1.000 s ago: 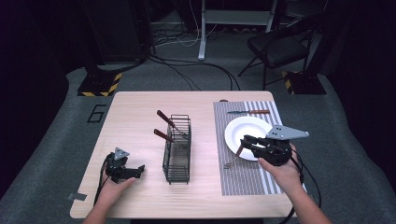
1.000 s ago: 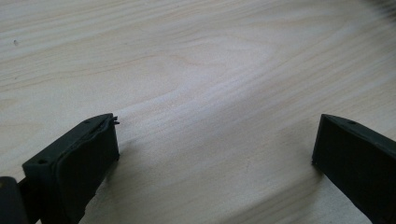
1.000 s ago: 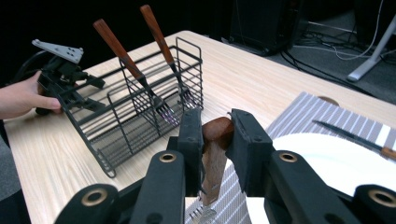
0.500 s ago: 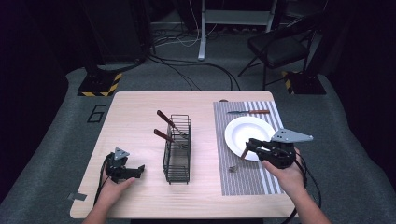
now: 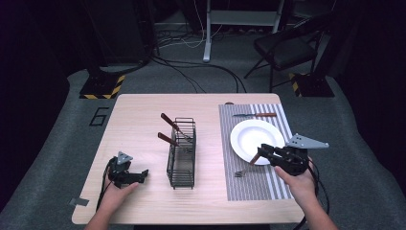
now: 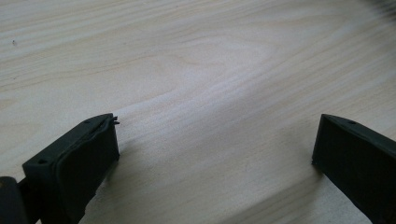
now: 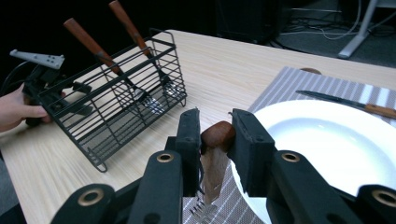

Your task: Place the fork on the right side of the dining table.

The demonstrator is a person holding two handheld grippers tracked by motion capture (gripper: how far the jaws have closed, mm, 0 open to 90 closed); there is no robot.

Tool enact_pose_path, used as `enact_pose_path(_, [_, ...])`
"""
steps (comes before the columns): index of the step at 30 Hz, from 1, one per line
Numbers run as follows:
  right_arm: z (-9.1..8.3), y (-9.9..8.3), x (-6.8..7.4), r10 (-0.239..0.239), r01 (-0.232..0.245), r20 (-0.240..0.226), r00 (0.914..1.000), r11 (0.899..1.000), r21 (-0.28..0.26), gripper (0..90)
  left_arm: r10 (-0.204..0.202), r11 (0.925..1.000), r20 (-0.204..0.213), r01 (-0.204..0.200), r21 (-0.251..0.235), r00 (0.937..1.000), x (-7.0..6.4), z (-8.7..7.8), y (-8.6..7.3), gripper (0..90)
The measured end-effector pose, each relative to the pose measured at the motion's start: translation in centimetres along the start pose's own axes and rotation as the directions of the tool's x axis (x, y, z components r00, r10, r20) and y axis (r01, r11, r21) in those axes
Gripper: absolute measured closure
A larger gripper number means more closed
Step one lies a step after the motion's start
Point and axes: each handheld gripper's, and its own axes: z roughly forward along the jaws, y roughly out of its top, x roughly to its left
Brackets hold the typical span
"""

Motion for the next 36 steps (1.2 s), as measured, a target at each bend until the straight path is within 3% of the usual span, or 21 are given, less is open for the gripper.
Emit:
enact_pose_path(7, [-0.7,-1.0,-0.9,0.083,-0.083,0.038,0.9958,0.997,-0.011,72.6,0.001,1.0000,0.000,-0.001,-0.001,1.0000,0.0,0.0,0.0,0.2])
enact_pose_path(13, [-1.0,-1.5,-1.5,0.121,-0.120,0.070,0.9902,0.993,-0.012,73.5,0.001,1.0000,0.000,-0.001,-0.001,1.0000,0.0,0.0,0.0,0.1])
enact_pose_path(36, [-1.7,-3.2,-2.8,0.170,-0.166,0.148,0.9742,0.985,-0.042,72.8,0.000,1.0000,0.000,0.000,0.000,1.0000,0.0,0.0,0.0,0.2])
